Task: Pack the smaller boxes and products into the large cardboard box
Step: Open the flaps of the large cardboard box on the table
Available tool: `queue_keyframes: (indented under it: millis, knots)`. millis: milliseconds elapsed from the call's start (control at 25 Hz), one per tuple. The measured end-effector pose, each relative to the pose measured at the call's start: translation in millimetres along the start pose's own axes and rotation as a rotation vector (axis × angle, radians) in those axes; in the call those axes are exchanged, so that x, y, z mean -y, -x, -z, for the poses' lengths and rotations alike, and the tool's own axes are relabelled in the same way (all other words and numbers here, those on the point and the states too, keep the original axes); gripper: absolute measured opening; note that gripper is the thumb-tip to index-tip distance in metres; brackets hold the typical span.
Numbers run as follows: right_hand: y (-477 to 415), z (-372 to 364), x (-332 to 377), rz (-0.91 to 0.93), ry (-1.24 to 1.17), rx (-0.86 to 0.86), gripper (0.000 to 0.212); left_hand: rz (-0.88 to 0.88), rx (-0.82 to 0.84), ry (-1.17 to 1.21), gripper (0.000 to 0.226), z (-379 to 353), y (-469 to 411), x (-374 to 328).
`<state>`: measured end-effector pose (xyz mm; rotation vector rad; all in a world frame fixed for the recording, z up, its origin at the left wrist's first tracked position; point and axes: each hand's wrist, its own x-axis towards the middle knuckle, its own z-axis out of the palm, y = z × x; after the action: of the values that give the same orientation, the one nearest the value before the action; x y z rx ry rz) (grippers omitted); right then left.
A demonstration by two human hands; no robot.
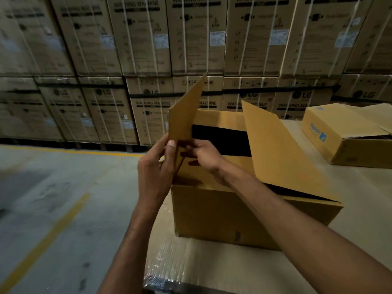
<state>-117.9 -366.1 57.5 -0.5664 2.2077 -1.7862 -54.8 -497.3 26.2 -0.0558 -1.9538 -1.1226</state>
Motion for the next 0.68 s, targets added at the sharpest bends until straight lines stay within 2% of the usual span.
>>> queue_keyframes:
  millis: [80, 200, 240, 320, 400, 480, 560, 680]
  knots:
    - [-15, -22, -18, -0.011, 0.134, 0.028, 0.041, 0.139, -0.117, -0.001, 0.034, 10, 6, 18]
    - [-20, -35, -41, 0.090, 0.519, 0.034, 0.043, 0.460, -0.244, 0.124, 0.031, 11, 21, 49]
    - [-17, -37, -47, 0.130, 0.645, 0.031, 0.045, 0.582, -0.314, 0.183, 0.041, 11, 28, 55]
    - [-12, -39, -52, 0.190, 0.830, 0.027, 0.048, 0.841, -0.404, 0.240, 0.076, 7, 40, 60]
    - [-8, -41, -52, 0.215, 0.922, 0.057, 0.048, 0.990, -0.347, 0.130, 0.094, 1, 48, 62]
    - [-3, -38, -46, 0.195, 0.923, 0.103, 0.046, 0.920, -0.221, -0.080, 0.088, -3, 47, 56]
    - [8, -27, -39, 0.166, 0.918, 0.065, 0.044, 0.732, -0.094, -0.201, 0.067, -10, 40, 43]
    - [33, 4, -34, 0.166, 1.041, -0.198, 0.043, 0.356, 0.085, -0.234, 0.029, -35, 29, 14]
